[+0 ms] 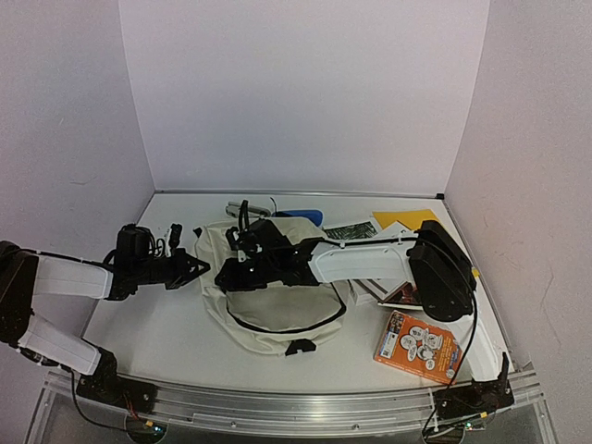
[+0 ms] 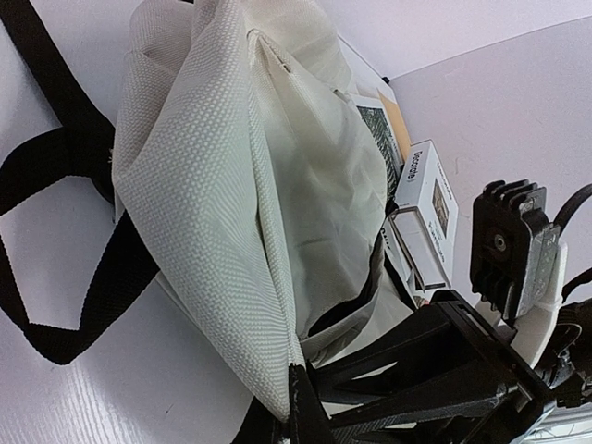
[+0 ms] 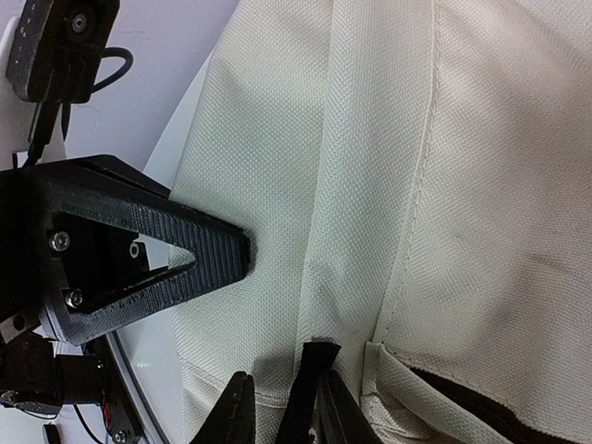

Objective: Pack the student bag
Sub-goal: Unzip the student bag at the center of the board.

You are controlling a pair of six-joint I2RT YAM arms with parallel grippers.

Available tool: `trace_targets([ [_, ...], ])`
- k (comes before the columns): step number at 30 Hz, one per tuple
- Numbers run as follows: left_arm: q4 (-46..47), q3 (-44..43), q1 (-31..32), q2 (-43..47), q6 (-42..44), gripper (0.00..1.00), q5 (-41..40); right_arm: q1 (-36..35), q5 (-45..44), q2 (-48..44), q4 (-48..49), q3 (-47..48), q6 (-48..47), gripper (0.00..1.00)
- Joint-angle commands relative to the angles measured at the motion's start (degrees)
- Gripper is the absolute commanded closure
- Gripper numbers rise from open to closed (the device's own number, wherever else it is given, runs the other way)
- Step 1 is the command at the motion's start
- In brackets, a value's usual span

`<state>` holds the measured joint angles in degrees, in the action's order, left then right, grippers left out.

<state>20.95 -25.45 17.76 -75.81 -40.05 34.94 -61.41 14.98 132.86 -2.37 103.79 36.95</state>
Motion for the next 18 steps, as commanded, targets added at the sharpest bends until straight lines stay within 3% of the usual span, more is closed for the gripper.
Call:
trace_targets([
  [1,3.96,-2.51,0.87,1.15,0.46,1.0,1.63,0.34,-1.07,0.94,1.32,1.89,-0.01,0.8],
  [7,1.13,-3.38,0.88,1.05,-0.23,1.0,-1.17,0.34,-2.16,-0.56,1.32,0.86,-0.13,1.0],
  [12,-7.45,-6.6,0.87,0.39,-0.37,1.0,-7.57,0.39,-0.15,-4.23,1.93,-2.37,-1.75,1.0],
  [18,-7.73,-8.09,0.87,-2.37,-2.37,1.0,-9.21,0.36,1.84,-8.36,6.25,-8.58,-1.73,1.0],
])
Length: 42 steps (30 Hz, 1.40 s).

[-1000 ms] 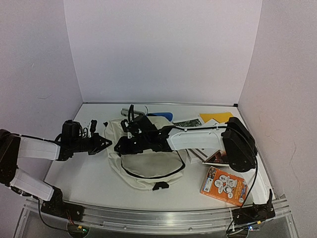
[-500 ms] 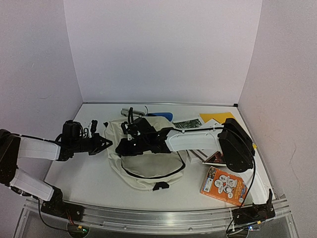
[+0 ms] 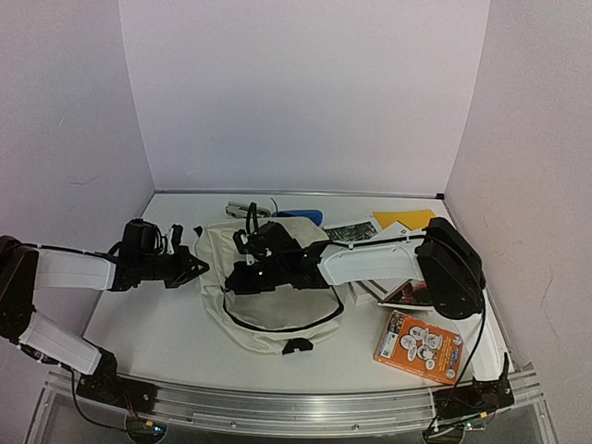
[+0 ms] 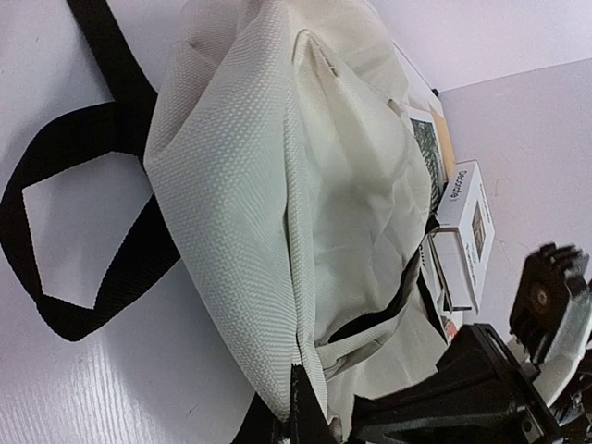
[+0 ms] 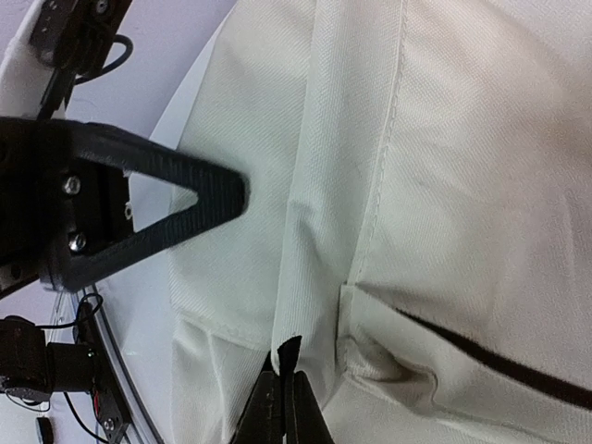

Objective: Pack the student bag
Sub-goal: Unzip the student bag at the center of the board.

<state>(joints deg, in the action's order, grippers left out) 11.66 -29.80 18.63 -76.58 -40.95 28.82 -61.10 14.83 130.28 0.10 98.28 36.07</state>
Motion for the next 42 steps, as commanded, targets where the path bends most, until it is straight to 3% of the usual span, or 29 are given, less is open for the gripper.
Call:
trace_targets([
  [1,1.59,-4.08,0.0,-2.36,-1.97,1.0,-3.27,-0.03,3.33,-6.45,5.08,-4.39,-0.95,1.0],
  [10,3.65,-5.8,0.0,-7.73,-5.55,1.0,-5.09,-0.42,5.24,-8.82,8.33,-10.85,-0.77,1.0],
  [23,-3.53,-9.11,-3.01,-9.87,-4.92,1.0,-10.08,-2.58,5.53,-14.37,8.6,-15.01,-2.17,1.0],
  [40,-3.45,-15.26,-9.38,-20.44,-3.61,1.0,-8.16,-5.17,0.71,-18.01,8.61,-21.27,0.2,1.0],
  [42,-3.34,-15.37,-9.4,-21.03,-3.54,0.96,-6.91,-5.19,-0.65,-17.51,8.9,-21.06,0.75,1.0],
])
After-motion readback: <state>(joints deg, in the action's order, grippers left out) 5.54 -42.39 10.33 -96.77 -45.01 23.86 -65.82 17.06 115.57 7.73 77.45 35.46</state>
